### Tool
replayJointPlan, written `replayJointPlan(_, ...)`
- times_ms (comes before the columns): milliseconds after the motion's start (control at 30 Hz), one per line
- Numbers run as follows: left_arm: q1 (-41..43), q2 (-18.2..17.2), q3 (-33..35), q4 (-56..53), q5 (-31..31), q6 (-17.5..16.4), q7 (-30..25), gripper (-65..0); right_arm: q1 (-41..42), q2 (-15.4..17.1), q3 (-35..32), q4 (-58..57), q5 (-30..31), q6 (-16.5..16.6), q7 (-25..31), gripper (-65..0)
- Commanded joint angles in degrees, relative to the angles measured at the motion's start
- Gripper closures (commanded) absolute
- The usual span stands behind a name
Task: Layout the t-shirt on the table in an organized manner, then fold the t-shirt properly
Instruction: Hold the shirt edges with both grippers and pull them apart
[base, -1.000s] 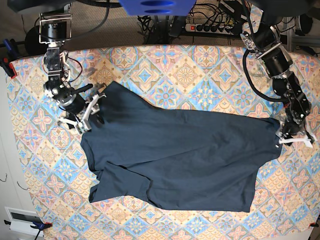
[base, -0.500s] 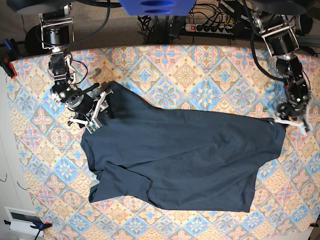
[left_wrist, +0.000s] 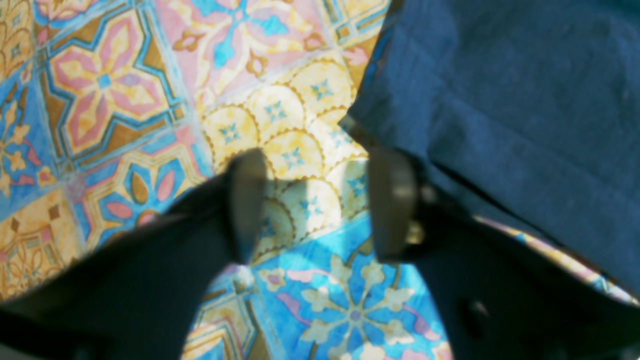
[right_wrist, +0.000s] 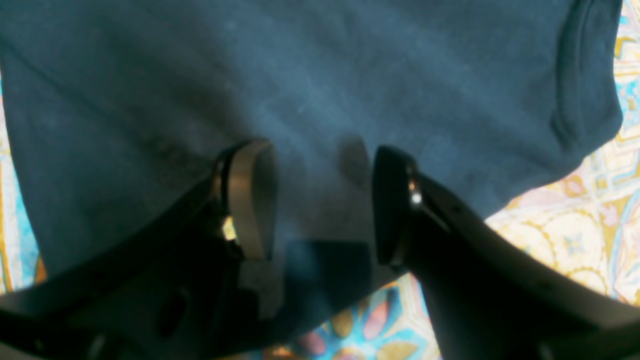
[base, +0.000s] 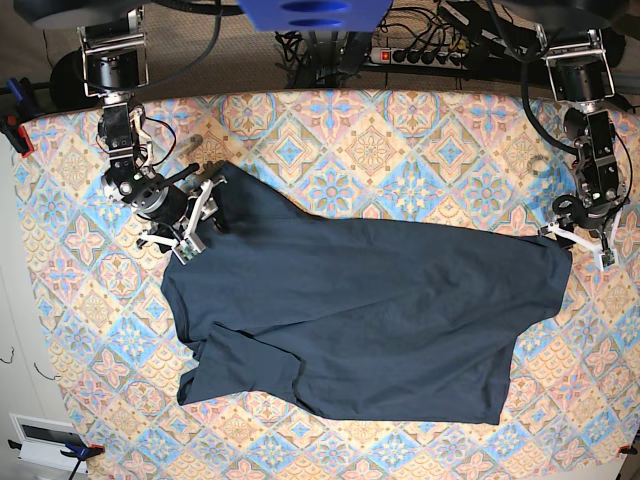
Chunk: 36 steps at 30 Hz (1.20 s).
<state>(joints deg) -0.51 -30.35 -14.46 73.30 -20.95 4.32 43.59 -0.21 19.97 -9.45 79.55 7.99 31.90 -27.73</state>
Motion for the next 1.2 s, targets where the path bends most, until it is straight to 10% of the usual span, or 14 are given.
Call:
replayJointPlan(0,-1.99,-1.17,0.08,0.86,0.07,0.21,-1.09,-40.5,1.04,0.65,0.27,1.2,0.67,-0.03,1.31,-29.6)
replayJointPlan(200,-3.57,-0.38,2.19,0.77,0.25,0.21,-1.09,-53.3,1.04,0.65,0.27,1.29,0.67,-0.03,1.31,-29.6)
replayJointPlan(600,-6.91,3.23,2.19,-6.35,-0.11,0.21,-0.47,-52.9,0.95,0.65,0.53,1.29,0.67,-0.03,1.31,-29.6)
replayJointPlan(700,-5.95,3.58,2.28,-6.26,-0.19,-0.05,-0.38,-40.4,0.95,0.65,0.53,1.29,0.67,-0.03,1.31,-29.6)
replayJointPlan(867,-5.16,3.23,1.58,-6.18,-8.28,-4.98,-0.38,-0.6,1.04,0.65,0.62,1.29,0.67,-0.03,1.31,-29.6)
replayJointPlan(1167,-3.75,2.0,-14.33,-0.29,-28.59,-5.42,14.21,0.0,1.04,0.65,0.62,0.94,0.67,-0.03,1.31,-29.6)
